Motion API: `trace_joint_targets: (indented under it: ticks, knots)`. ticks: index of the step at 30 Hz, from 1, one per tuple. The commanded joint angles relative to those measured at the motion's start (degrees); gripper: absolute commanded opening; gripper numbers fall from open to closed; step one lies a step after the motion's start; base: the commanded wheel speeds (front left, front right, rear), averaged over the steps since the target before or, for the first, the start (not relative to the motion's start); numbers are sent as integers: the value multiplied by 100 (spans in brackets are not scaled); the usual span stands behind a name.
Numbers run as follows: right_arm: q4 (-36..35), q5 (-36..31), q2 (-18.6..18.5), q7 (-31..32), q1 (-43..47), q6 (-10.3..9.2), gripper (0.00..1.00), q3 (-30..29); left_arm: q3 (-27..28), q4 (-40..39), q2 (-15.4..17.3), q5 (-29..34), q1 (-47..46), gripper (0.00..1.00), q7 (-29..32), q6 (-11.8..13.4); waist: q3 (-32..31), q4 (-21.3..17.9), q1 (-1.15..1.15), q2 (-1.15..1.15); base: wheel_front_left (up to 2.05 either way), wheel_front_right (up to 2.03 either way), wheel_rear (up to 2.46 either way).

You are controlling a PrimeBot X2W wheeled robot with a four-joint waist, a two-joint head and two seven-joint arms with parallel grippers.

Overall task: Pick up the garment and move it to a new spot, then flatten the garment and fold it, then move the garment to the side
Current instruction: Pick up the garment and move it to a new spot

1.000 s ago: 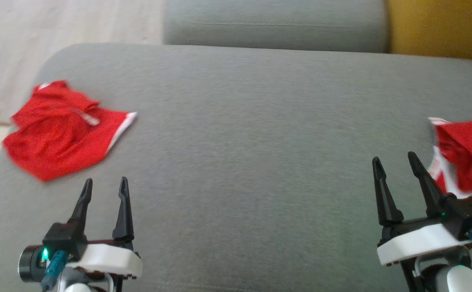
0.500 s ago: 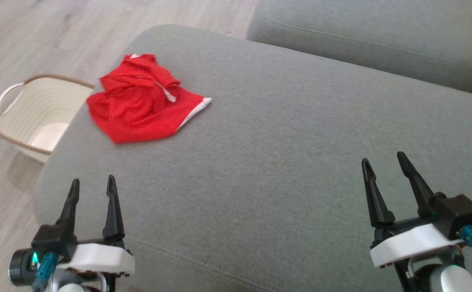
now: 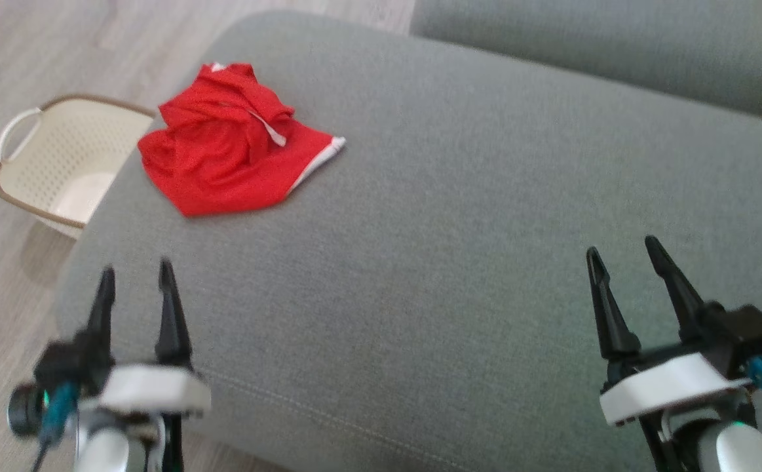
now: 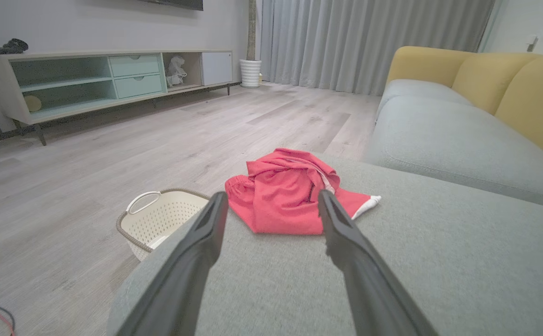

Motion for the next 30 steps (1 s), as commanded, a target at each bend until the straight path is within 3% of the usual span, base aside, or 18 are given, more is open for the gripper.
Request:
trace_joint_targets:
  ticks: [1, 7, 15, 21, 22, 23, 25, 30]
  knots:
    - [-290, -87, -25, 82, -360, 39, 100, 161, 248, -107, 13, -3, -626, 100, -68, -24, 326, -125, 0, 0, 0, 0, 0]
    - [-671, -311, -229, 418, -955, 39, 100, 295, 326, 820, -27, -146, -2050, 100, -70, -441, 1246, -405, 0, 0, 0, 0, 0]
    - [-903, -304, -465, 663, -1292, 39, 100, 272, 328, 3716, 99, -358, -4088, 100, -54, -1083, 2019, -674, 0, 0, 0, 0, 0]
    - [-869, -227, -449, 638, -1393, 39, 100, 283, 293, 5606, 269, -502, -5077, 100, 442, -1440, 2152, -852, 0, 0, 0, 0, 0]
    - [-850, -210, -436, 623, -1407, 39, 100, 287, 293, 5851, 284, -548, -5173, 75, 589, -1505, 2154, -880, 0, 0, 0, 0, 0]
    - [-828, -201, -428, 609, -1419, 39, 100, 289, 321, 6025, 298, -617, -5261, 0, 641, -1564, 2151, -906, 0, 0, 0, 0, 0]
    - [-772, -183, -403, 577, -1445, 39, 100, 282, 335, 6326, 368, -684, -5375, 0, 724, -1636, 2124, -959, 0, 0, 0, 0, 0]
    - [-670, -153, -362, 412, -1546, 39, 100, 171, 279, 6520, 606, -647, -5556, 0, 221, -1709, 1951, -996, 0, 0, 0, 0, 0]
